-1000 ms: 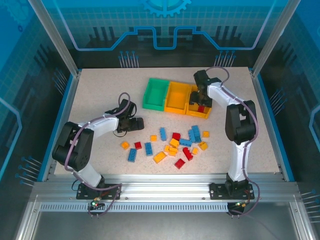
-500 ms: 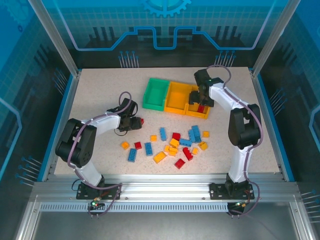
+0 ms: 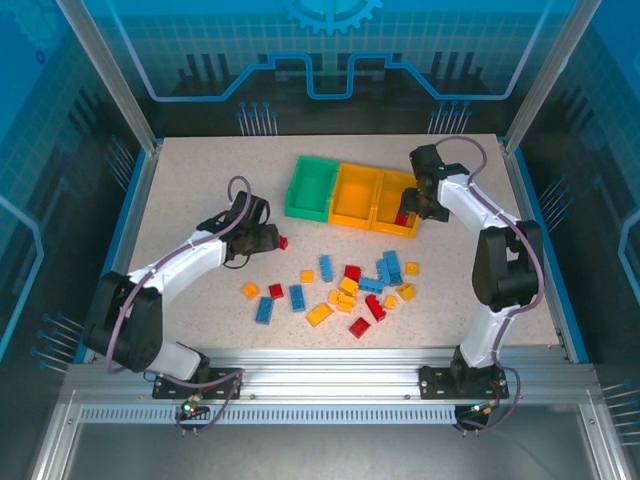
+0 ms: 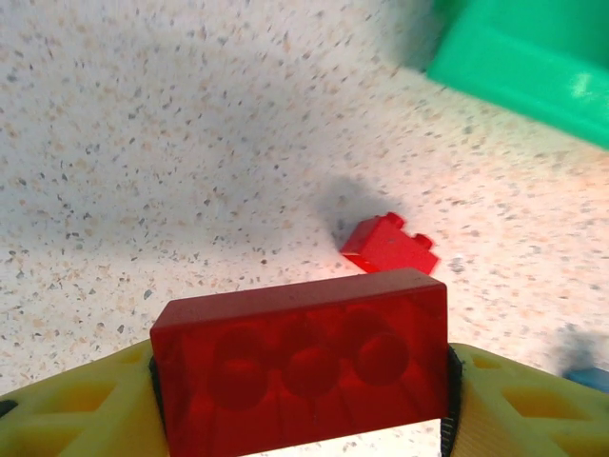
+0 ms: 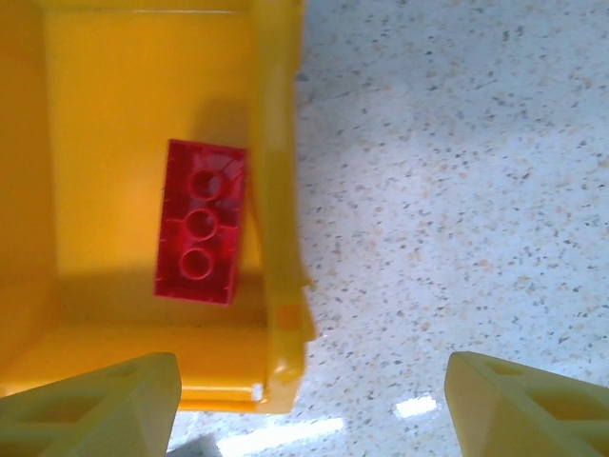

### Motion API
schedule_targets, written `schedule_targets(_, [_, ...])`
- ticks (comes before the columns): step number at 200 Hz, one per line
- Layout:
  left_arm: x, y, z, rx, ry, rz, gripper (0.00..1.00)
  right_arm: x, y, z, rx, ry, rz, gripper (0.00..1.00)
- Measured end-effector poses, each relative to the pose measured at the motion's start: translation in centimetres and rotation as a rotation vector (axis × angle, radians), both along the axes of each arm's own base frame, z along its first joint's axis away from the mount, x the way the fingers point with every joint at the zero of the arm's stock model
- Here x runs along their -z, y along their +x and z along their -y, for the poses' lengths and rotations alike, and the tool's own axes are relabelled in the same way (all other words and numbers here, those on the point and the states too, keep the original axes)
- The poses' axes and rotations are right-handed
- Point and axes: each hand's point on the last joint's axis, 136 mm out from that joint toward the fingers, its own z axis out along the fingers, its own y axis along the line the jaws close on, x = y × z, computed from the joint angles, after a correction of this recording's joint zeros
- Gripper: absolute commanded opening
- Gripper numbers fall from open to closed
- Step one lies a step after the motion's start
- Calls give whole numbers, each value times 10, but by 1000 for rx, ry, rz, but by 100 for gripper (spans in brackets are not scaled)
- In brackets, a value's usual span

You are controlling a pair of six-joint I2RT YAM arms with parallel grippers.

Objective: Sort the legos into containers by color

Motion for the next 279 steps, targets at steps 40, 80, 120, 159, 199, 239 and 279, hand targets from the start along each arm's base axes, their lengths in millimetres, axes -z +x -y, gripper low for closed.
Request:
schedule_targets(40, [-35, 17, 31, 63, -38, 70, 54, 12, 0, 17, 19, 37, -14, 67])
schedule_targets(80, [-69, 42, 97, 210, -97, 149, 57, 33, 7, 9, -24, 70, -40, 49])
schedule_targets(120, [-75, 48, 147, 334, -125, 163, 57, 46, 11, 3, -86, 73, -58, 35])
schedule_targets(159, [-76, 58, 189, 435, -141, 175, 56, 47, 17, -7, -155, 69, -39, 26])
schedule_targets(199, [-69, 61, 216, 489, -155, 168, 56, 48, 19, -17, -207, 67, -15, 21])
schedule_targets(239, [-72, 66, 224, 499, -164, 177, 56, 48, 16, -25, -261, 79, 6, 19])
schedule_targets(279, [-71, 76, 239, 514, -178, 181, 57, 49, 14, -27, -250, 90, -3, 26])
